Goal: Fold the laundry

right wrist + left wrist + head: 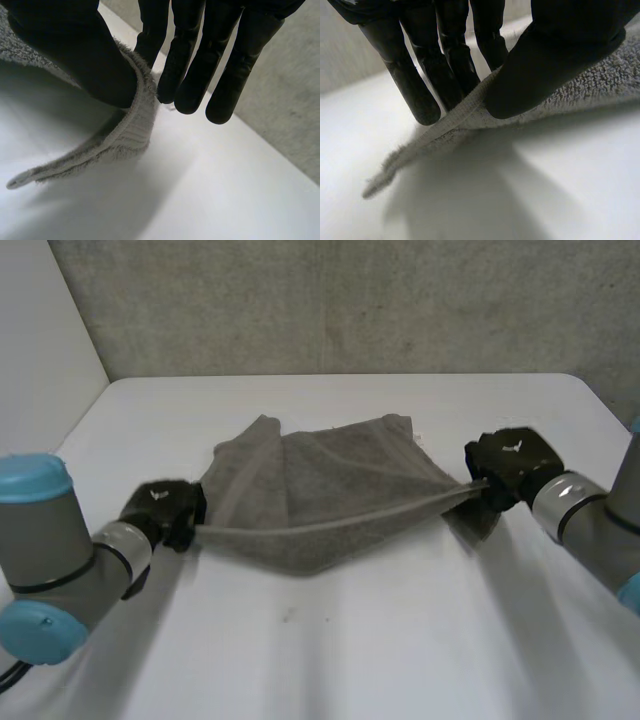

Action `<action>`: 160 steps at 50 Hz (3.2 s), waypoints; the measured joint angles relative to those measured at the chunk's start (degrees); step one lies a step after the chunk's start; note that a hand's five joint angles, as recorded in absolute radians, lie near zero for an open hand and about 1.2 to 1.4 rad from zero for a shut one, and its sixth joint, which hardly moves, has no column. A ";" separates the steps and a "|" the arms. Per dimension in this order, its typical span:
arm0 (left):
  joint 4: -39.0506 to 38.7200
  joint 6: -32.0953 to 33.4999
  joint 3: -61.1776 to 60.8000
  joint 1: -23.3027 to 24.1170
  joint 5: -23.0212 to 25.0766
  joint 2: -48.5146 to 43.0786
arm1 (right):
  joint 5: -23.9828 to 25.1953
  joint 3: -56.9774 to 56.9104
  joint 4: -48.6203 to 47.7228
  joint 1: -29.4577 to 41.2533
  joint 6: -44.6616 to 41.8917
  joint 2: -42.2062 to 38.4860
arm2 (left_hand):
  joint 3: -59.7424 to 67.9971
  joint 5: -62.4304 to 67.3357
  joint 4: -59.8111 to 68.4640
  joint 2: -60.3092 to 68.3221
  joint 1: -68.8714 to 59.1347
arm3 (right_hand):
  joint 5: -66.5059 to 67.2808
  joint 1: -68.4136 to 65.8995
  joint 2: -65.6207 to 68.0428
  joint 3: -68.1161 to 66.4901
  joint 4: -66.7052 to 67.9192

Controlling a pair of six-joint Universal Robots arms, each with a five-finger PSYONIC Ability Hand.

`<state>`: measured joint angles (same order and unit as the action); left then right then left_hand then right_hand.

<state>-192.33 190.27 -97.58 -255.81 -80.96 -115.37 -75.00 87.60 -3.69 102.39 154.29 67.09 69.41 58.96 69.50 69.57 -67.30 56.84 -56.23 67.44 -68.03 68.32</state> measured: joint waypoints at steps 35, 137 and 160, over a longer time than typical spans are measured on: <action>24.59 15.09 18.79 4.00 -12.63 3.23 | -4.50 -21.99 26.89 0.17 -25.21 -2.09 | 0.27 0.57 0.22 0.20 -1.09 | 0.02 0.00 0.00 -0.20 0.05; -10.34 3.23 -2.09 1.25 -16.07 11.27 | 2.94 6.59 -13.11 -9.66 27.83 -10.40 | 0.29 0.68 0.24 0.22 -1.84 | -15.67 10.26 -13.45 14.50 -14.82; -8.63 2.34 -3.40 2.98 -16.08 11.99 | 0.57 4.32 -12.35 -8.39 9.99 -0.96 | 0.29 0.68 0.24 0.22 -1.84 | -0.33 -0.26 0.09 0.11 -0.06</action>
<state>-200.96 192.61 -100.98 -252.82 -97.03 -103.39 -74.43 91.91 -16.04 94.01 164.28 66.13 69.71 59.64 69.74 69.79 -69.14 56.51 -56.49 67.52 -67.92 68.26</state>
